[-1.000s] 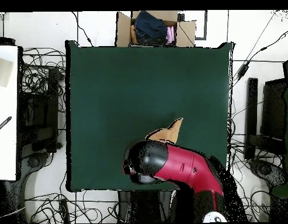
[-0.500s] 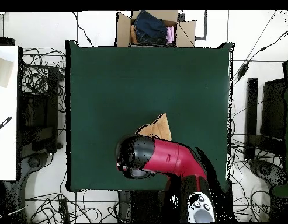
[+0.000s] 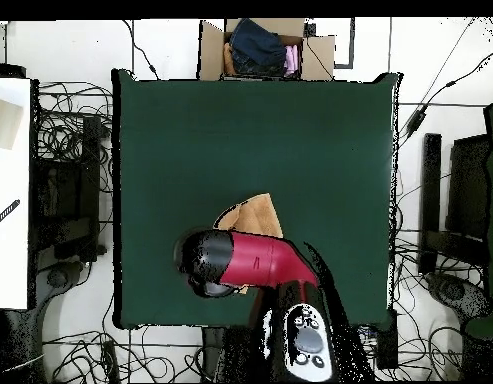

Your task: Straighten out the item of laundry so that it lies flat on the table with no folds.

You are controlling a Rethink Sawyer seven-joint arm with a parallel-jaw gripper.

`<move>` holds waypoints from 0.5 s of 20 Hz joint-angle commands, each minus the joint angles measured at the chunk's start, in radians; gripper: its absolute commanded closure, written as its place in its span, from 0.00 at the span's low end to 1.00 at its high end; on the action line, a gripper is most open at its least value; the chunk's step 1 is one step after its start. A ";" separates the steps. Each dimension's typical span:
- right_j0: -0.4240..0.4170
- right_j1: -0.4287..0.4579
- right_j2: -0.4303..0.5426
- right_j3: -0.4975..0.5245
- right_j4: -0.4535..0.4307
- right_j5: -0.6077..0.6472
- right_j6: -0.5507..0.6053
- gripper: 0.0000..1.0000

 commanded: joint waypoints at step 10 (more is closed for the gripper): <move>0.124 0.091 -0.076 -0.089 0.003 -0.051 0.302 1.00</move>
